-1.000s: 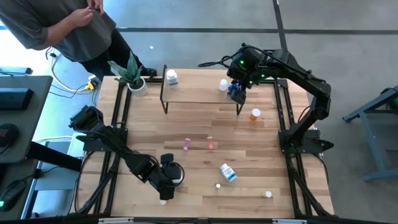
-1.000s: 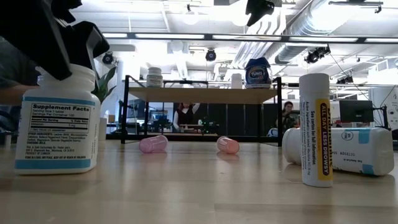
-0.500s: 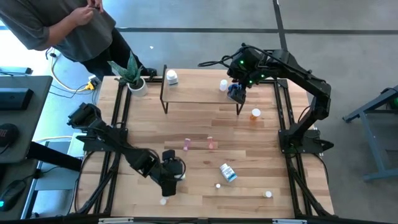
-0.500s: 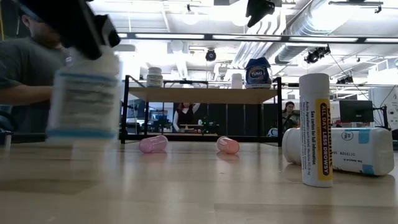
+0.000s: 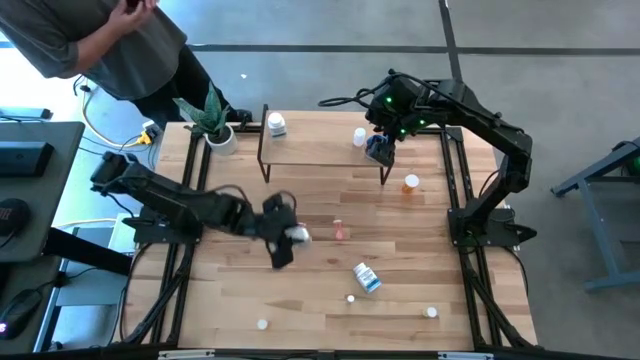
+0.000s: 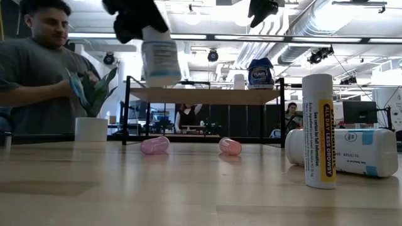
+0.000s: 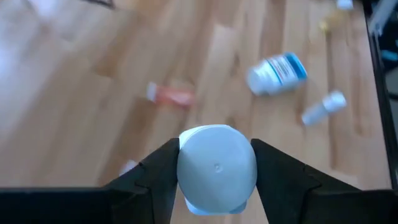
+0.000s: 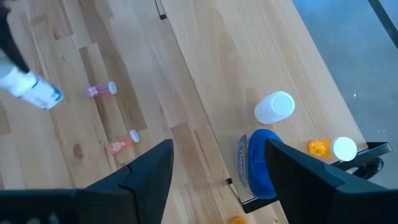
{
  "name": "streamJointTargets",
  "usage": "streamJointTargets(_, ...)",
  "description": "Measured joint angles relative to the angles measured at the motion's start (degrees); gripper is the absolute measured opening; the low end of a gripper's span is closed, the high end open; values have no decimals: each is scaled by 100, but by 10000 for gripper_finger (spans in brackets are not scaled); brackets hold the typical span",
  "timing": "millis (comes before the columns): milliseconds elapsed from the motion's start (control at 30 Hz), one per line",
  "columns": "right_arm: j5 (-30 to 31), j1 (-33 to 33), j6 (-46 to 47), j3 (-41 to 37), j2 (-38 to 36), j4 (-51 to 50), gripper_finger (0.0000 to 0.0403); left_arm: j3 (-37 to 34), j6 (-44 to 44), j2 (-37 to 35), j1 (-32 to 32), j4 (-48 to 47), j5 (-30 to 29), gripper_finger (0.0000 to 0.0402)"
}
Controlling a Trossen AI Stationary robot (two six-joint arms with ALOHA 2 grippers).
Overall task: Pick and place medicine bottles onto shelf by color
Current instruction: Put the left white pill bottle on the shelf
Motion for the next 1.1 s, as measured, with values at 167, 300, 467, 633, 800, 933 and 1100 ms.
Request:
streamJointTargets(167,131,0,2,0,0,1,242,0,434,-504,722,5,0,172)
streamJointTargets(300,131,0,2,0,0,0,242,0,804,-847,1329,4,0,172)
streamJointTargets(467,131,0,-2,0,0,1,242,2,1235,-1178,2105,16,1,172)
streamJointTargets(633,129,0,-44,0,0,1,242,2,1564,-1369,2835,39,102,172)
streamJointTargets(800,128,0,-210,0,0,3,242,2,1656,-1399,3447,48,562,172)
streamJointTargets(933,127,-2,-325,0,0,3,242,27,1761,-1402,3796,3,816,172)
streamJointTargets(1100,236,-2,-454,0,0,5,242,489,1904,-1389,4118,-472,972,172)
